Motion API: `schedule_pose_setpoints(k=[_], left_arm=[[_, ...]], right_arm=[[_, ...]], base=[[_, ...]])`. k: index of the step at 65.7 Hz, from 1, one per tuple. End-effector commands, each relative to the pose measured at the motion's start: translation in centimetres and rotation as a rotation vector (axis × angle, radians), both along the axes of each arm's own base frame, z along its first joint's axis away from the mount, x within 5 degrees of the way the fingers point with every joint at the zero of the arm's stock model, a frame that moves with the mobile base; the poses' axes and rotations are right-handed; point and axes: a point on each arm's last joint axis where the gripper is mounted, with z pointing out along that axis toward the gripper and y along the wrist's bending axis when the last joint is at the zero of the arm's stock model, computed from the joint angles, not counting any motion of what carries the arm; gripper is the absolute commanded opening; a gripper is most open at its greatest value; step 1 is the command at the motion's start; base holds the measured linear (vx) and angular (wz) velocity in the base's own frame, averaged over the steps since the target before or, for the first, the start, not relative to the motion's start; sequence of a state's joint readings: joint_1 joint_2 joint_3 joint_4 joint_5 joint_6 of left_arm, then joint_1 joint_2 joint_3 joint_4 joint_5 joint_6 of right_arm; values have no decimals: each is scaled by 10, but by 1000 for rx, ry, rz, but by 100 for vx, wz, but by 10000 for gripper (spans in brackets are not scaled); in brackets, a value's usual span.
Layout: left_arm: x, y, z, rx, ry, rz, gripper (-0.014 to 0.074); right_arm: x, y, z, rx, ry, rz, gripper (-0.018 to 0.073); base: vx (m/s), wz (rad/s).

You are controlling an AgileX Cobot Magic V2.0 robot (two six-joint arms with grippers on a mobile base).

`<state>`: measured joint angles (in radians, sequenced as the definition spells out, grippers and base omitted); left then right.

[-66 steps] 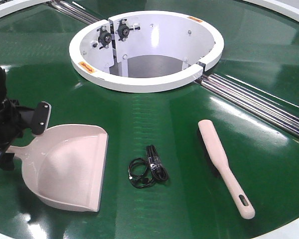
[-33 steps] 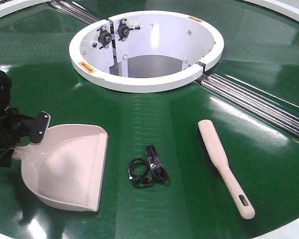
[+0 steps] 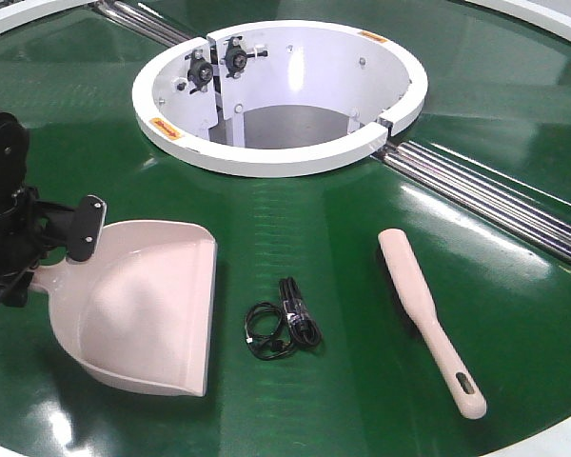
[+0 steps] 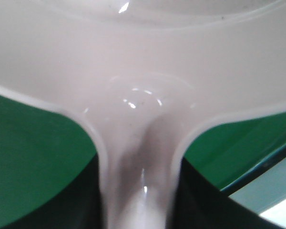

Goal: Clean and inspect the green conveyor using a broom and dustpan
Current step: 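Slide the held dustpan with the left gripper toward the black cable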

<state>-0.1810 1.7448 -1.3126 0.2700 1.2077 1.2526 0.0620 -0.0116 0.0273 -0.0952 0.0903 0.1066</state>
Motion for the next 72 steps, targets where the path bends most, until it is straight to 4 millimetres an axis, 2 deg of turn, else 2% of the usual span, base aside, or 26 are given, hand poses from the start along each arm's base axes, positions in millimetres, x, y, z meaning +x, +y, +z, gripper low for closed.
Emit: schedule_pose_setpoints(k=[1,19,43,72], left_arm=[[-3,-9,25,11,-83,-23,-8],[-2,-25,9,19,-31,23,-8],[1,-24,7,77,-42,19,-8],[2,-28,-3,45,-6,31,-8]], right_arm=[[-1,1,6,-4,-77,7,-8],[-1,1,6,-4,-76,7,-8],[-1,1,6,-4,-76,7,-8],[-1,1,6,-4,-76,7,-8]], base=[[0,0],[0,0],[0,0],[0,0]])
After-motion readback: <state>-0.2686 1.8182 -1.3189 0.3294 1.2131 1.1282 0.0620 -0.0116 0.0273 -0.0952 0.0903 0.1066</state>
